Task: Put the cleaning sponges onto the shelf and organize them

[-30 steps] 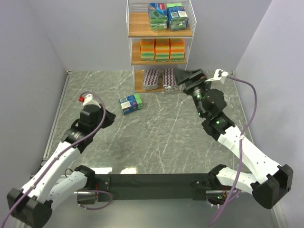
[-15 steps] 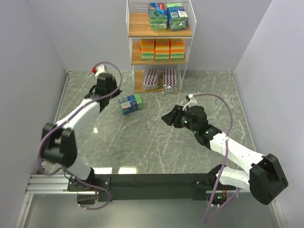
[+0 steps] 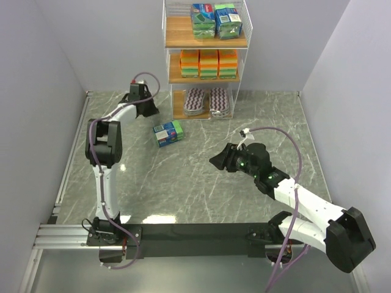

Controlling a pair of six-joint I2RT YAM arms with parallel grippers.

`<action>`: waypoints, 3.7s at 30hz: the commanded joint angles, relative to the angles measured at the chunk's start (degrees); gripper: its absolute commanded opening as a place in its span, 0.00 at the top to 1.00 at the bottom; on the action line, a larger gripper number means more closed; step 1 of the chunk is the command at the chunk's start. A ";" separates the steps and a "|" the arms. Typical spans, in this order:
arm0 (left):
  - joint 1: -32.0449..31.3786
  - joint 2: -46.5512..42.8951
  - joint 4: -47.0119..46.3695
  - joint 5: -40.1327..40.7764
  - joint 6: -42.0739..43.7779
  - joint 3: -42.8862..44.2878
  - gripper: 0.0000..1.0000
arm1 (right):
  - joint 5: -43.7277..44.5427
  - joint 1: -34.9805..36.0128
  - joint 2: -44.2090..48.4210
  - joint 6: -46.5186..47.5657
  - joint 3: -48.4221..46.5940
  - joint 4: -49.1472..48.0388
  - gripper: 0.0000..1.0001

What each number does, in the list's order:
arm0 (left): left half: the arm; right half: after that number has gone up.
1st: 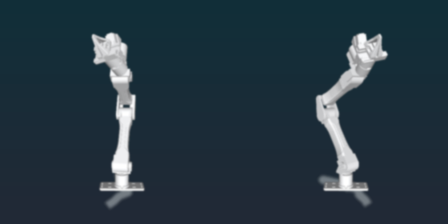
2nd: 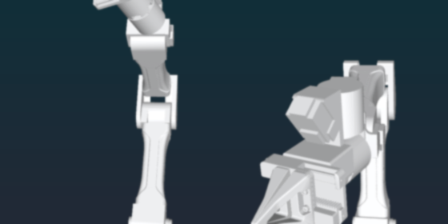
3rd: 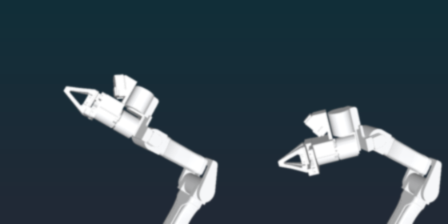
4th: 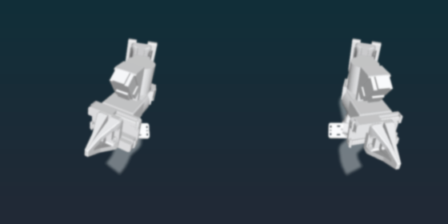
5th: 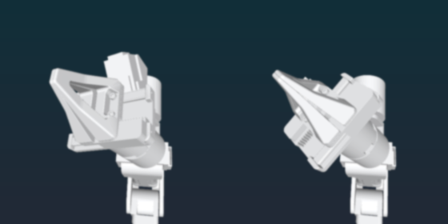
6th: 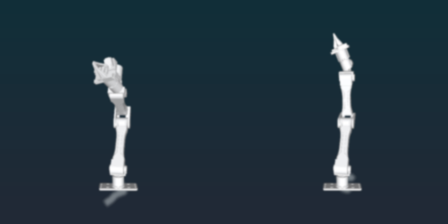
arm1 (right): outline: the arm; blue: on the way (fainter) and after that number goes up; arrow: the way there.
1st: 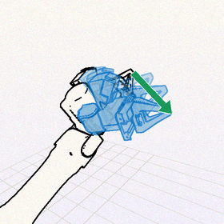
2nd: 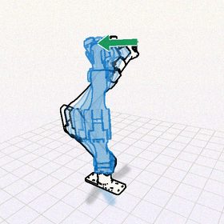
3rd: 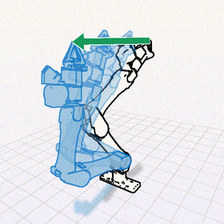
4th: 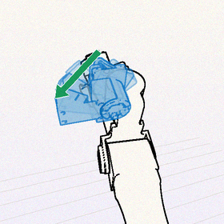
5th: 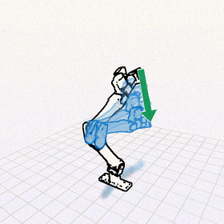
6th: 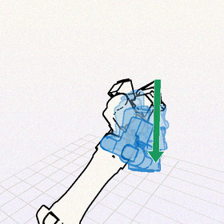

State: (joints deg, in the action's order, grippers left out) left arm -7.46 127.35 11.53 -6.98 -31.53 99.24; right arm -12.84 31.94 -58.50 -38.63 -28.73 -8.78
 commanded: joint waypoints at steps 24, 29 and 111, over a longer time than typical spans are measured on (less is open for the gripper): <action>-12.12 -17.57 -8.79 -22.19 -2.56 -28.83 0.99 | 1.24 -0.30 -3.02 0.40 0.17 -1.33 0.41; -13.02 -27.75 -6.70 -8.70 -6.34 -33.05 1.00 | 3.25 -0.13 -3.02 0.40 -0.10 0.16 0.38; -24.35 -47.29 -11.17 15.07 -33.42 -58.64 0.45 | 9.15 -1.27 -1.09 -1.88 3.24 3.15 0.18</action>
State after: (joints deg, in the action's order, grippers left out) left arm -31.48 78.85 3.53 8.21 -64.38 40.14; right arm -3.90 31.07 -59.59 -40.10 -25.80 -4.19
